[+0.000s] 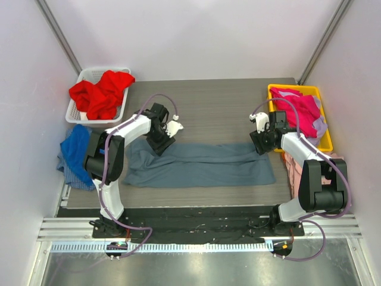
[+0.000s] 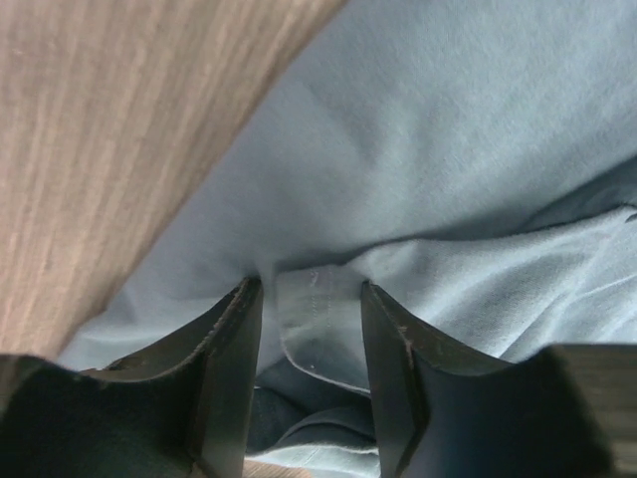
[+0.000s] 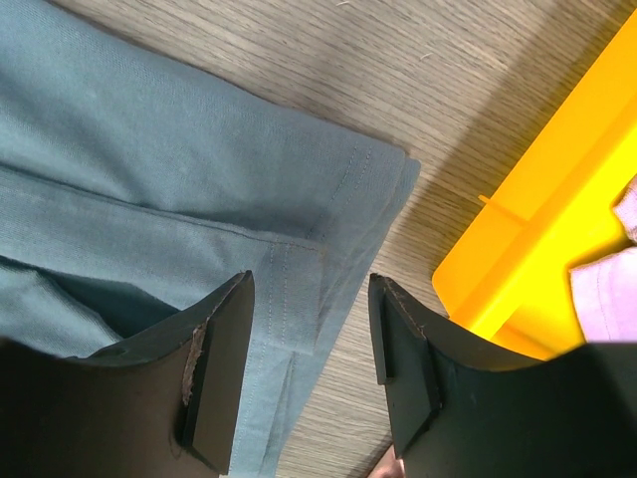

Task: Fold and stack the t-shirts
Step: Fold the other side of the tshirt into a rectangle

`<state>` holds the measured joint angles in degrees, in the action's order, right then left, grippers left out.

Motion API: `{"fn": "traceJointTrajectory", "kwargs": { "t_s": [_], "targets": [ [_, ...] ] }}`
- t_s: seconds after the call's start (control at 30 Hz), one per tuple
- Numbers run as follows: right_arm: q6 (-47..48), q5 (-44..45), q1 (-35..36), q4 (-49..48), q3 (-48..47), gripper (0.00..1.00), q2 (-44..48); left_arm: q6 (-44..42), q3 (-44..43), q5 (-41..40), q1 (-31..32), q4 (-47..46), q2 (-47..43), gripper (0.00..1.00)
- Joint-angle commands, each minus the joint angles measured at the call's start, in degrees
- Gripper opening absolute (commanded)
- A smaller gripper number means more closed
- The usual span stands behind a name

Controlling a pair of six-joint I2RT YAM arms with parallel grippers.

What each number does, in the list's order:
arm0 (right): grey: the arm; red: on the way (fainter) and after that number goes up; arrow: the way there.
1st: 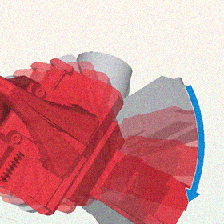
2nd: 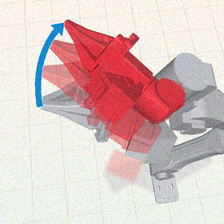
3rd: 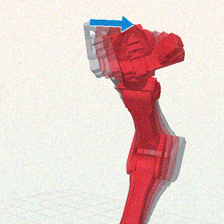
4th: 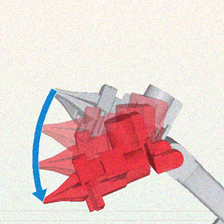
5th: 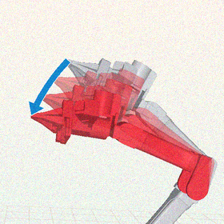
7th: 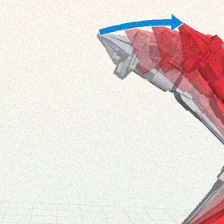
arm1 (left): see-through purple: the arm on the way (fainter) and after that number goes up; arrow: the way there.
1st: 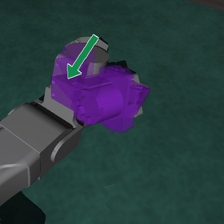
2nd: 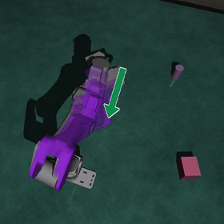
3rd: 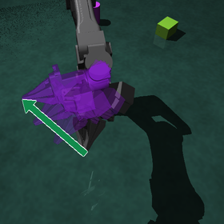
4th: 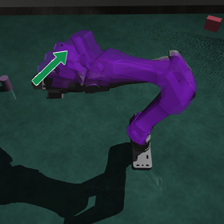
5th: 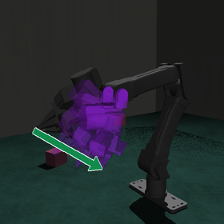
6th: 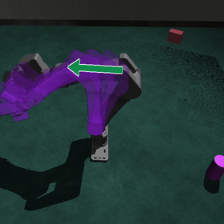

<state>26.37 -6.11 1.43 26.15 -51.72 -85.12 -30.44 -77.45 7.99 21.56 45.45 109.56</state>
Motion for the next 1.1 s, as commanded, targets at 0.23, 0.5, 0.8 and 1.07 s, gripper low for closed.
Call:
{"fn": "traceJointTrajectory", "kwargs": {
  "t_s": [0.23, 0.5, 0.8, 1.07],
  "targets": [
    [0.2, 0.0, 0.2, -1.7, 0.1, 0.55, 1.6, -0.1, 0.2, 1.2, -0.4, -0.6, 0.0, 0.31],
    [0.0, 0.0, 0.3, -1.6, 0.2, 0.54, 1.7, 0.4, -1.4, 0.2, -0.4, 0.5, 1.3, 0.07],
    [0.0, 0.0, 0.2, -1.5, 0.5, 0.54, 1.8, 2.7, -1.6, 0.8, -0.3, 1.4, -5.8, 0.0],
    [0.3, 0.4, 0.3, -1.4, 1.0, 0.54, 2.6, 4.2, 1.2, 1.9, -0.1, 5.3, -13.5, 0.0]
  ]
}}
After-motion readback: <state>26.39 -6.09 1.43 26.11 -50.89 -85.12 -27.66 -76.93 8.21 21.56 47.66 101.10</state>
